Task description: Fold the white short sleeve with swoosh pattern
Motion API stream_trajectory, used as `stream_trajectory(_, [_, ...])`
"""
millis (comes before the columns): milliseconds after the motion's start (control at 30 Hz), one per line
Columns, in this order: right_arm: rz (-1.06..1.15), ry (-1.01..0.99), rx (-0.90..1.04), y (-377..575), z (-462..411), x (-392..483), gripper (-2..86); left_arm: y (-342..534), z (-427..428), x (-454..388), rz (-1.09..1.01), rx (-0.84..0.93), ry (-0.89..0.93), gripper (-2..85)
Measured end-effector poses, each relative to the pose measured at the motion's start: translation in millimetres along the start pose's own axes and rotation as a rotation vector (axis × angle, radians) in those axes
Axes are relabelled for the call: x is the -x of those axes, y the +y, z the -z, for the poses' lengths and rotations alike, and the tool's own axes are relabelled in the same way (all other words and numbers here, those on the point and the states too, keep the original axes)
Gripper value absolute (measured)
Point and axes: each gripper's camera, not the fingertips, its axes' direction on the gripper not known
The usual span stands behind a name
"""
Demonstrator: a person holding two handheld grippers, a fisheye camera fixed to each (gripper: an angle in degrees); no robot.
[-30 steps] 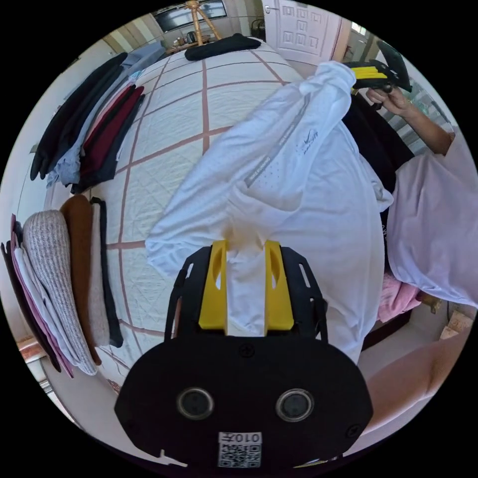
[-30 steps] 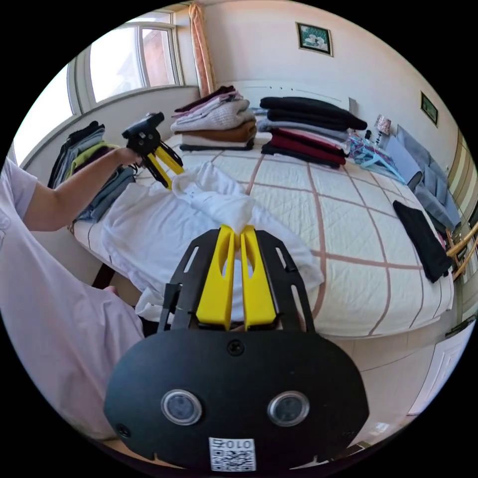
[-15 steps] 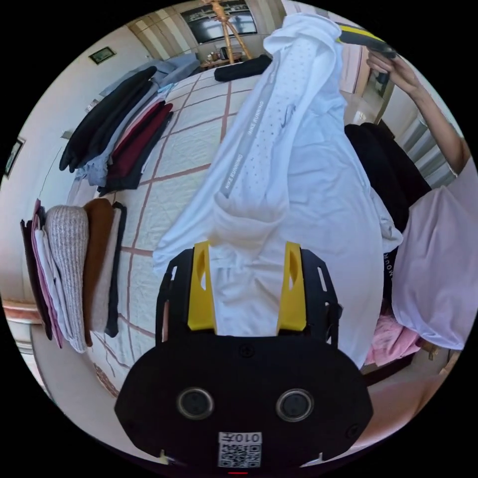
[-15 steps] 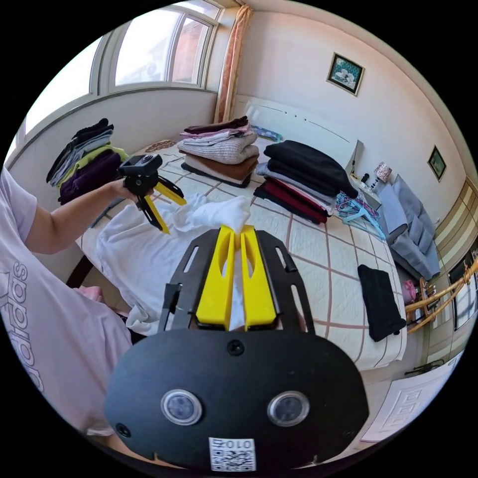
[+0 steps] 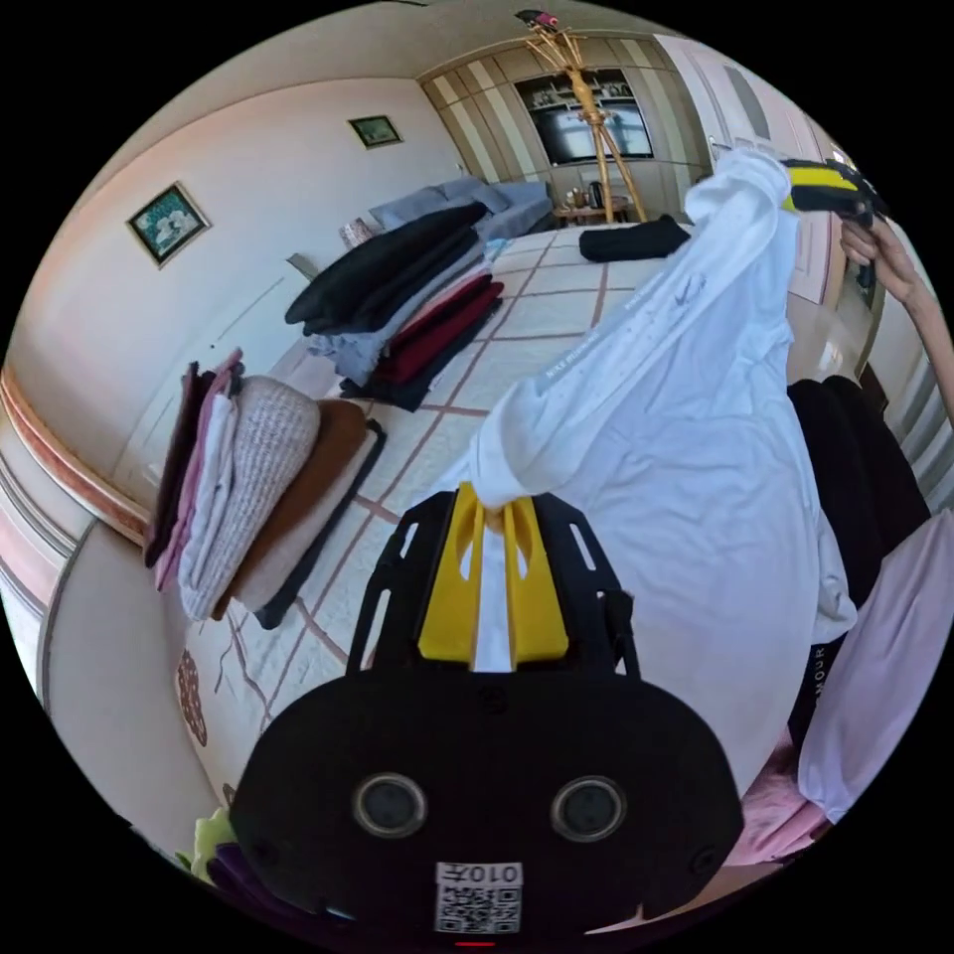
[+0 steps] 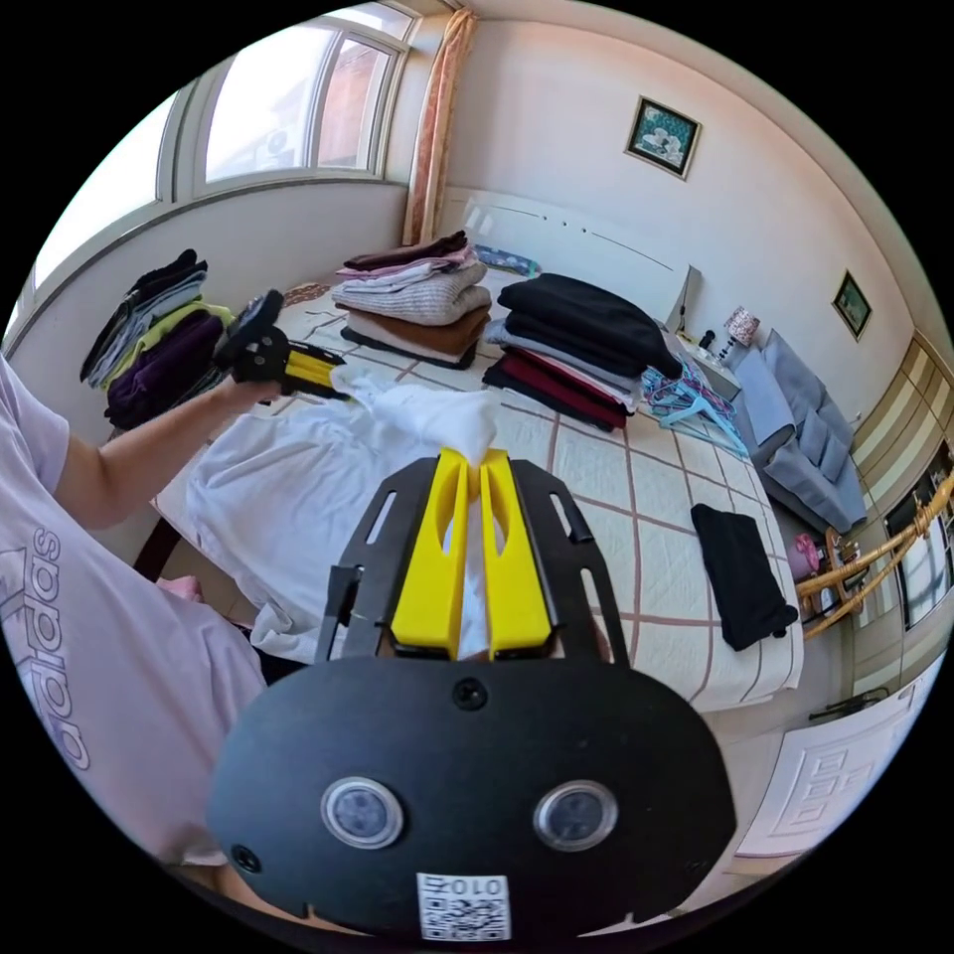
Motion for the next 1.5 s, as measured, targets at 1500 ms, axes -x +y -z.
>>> stream_trajectory(1500, [-0.192,0.668,-0.327,-124,355,-120,3.6,-217,373,-50,-0.364,-0.734,0.296,0.7])
